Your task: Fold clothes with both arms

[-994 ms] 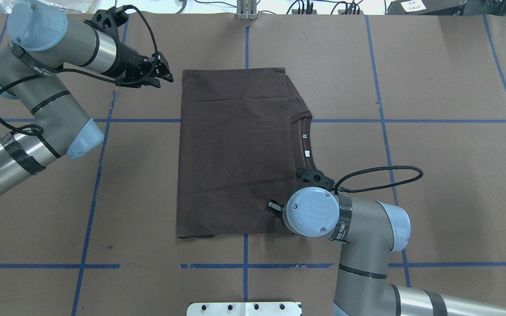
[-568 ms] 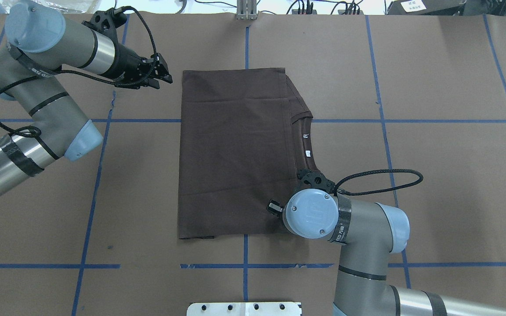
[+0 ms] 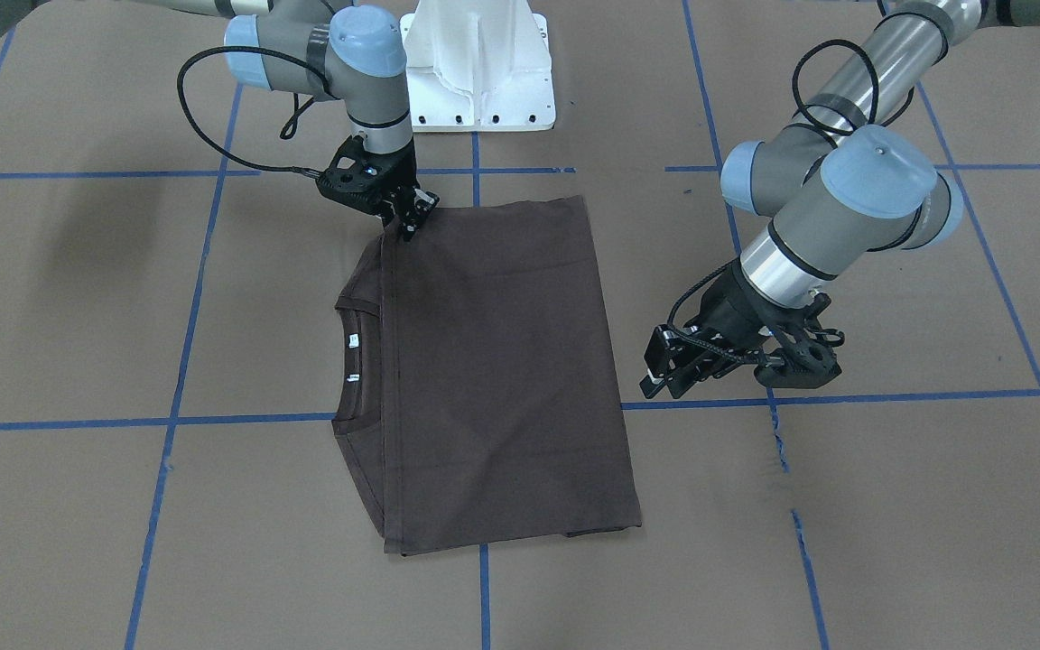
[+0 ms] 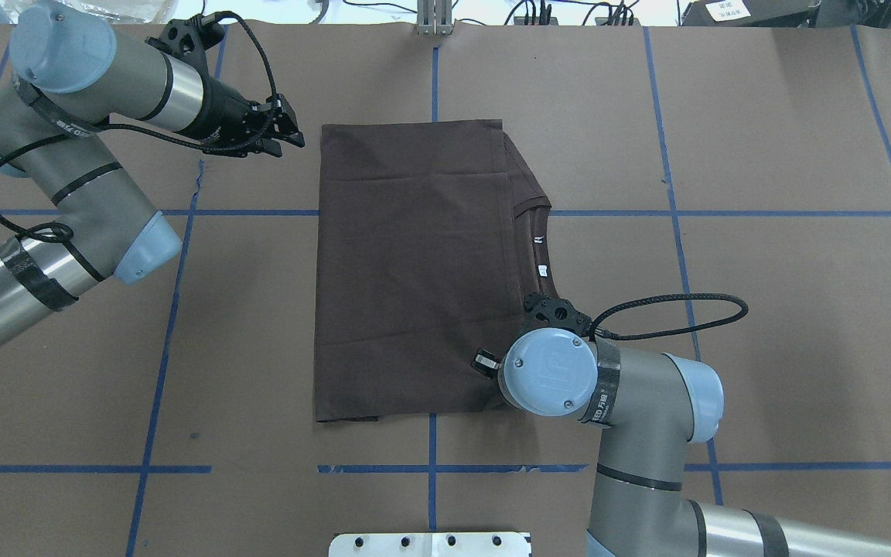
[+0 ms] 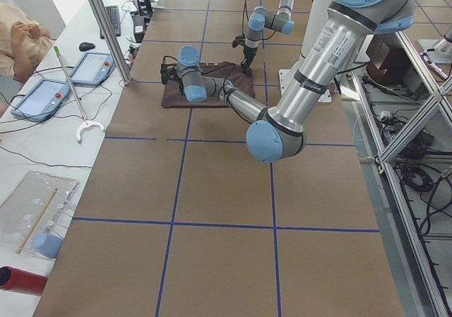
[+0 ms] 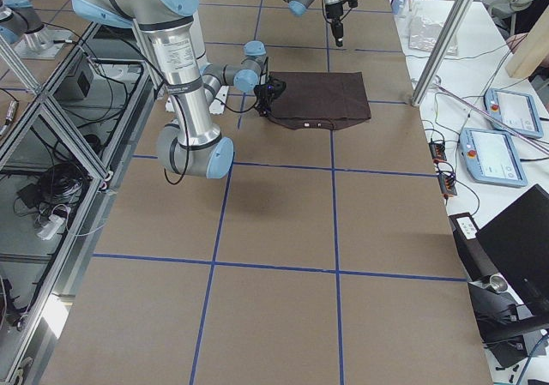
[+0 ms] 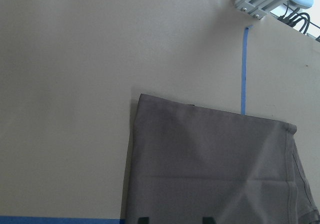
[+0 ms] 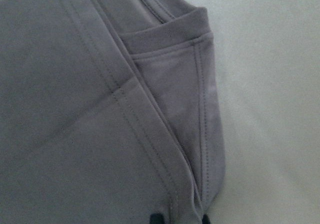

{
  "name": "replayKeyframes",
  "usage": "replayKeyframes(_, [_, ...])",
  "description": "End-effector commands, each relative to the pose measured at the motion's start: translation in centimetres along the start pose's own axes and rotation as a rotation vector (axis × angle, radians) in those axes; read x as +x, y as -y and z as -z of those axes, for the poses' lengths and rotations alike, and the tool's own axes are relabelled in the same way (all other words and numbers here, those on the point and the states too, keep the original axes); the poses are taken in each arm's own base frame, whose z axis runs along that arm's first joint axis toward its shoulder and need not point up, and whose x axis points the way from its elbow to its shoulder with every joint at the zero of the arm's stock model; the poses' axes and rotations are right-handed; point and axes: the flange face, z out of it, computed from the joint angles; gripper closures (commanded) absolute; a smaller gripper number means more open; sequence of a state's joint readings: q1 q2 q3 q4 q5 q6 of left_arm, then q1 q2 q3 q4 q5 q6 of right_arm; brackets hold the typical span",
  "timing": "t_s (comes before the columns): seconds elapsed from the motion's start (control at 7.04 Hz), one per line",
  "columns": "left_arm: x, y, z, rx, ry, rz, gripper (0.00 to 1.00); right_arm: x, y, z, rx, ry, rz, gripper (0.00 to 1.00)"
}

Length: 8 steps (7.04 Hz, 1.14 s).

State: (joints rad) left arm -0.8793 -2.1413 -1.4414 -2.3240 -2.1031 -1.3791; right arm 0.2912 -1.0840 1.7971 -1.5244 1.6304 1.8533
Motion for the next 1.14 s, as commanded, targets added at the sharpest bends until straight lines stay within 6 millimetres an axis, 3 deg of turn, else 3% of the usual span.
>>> replayKeyframes(0.0, [0.0,0.0,0.0,0.0,-0.001,0.0,0.53,0.0,0.1,0.3,0.003,0.004,-0.002,1.0])
replayKeyframes(0.43, [-0.4,-0.7,0.5,0.005,-0.006,0.073,0.53,0.2,0.4,2.6,-0.005,0.043,-0.003,1.0])
replayKeyframes(0.57, [0.3,-3.9,2.2,-0.015,-0.045,0.133,0.49,0.8,0.0,3.5,-0.016,0.057,-0.001,1.0])
replayKeyframes(0.71, [0.6,-9.9,3.1,-0.057,-0.07,0.215,0.49,1.8,-1.1,5.4,-0.025,0.041,0.009,1.0])
replayKeyframes(0.85, [0.9,-14.6,3.4,-0.093,-0.072,0.23,0.52,2.1,-1.6,6.5,-0.028,0.03,0.016,1.0])
replayKeyframes(0.99, [-0.3,-18.9,2.8,-0.142,-0.044,0.258,0.5,2.2,-1.7,6.5,-0.03,0.029,0.019,1.0])
